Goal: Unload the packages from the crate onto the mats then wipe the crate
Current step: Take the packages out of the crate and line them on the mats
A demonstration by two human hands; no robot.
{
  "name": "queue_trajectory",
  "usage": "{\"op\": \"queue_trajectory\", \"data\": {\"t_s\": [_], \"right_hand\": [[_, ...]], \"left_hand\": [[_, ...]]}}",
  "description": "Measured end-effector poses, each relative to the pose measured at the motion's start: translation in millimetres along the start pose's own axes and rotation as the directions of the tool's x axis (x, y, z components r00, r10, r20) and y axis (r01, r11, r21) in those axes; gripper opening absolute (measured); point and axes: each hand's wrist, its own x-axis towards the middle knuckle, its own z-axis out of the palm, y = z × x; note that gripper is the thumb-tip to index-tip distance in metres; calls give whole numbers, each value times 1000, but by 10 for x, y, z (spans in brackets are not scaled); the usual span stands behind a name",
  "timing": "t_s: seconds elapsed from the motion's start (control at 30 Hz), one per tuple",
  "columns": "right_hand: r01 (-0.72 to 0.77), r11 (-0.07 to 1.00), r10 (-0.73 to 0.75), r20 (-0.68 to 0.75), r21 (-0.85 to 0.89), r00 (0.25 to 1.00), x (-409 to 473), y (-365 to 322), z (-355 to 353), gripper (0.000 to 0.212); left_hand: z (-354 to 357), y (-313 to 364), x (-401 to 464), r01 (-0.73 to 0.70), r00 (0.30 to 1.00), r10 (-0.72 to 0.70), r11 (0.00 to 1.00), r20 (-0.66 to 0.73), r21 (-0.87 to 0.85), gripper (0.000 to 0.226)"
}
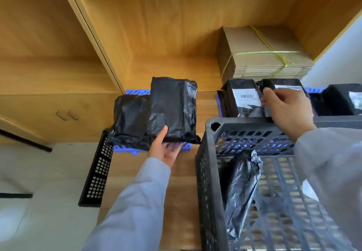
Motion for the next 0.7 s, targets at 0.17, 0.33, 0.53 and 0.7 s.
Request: {"op": "queue_trajectory", "data": {"t_s": [0.17, 0.33, 0.53, 0.7], "right_hand": [[-18, 998, 14, -68, -61, 998, 66, 3, 116, 61], [-1, 976, -7, -34, -216, 999, 72, 15, 170, 63], [8, 974, -28, -84, -227, 996, 48, -2, 193, 68], [33, 967, -58, -93, -253, 994, 58, 16, 210, 69]], "left_hand": [[-107, -154, 368, 42, 995, -39, 998, -91, 41, 31], [-205, -196, 509, 25, 976, -19, 999, -216, 21, 54], [-156, -236, 574, -20, 961, 19, 1000, -275, -2, 63], [-138, -277, 624, 18, 942, 8, 997, -336, 75, 60]]}}
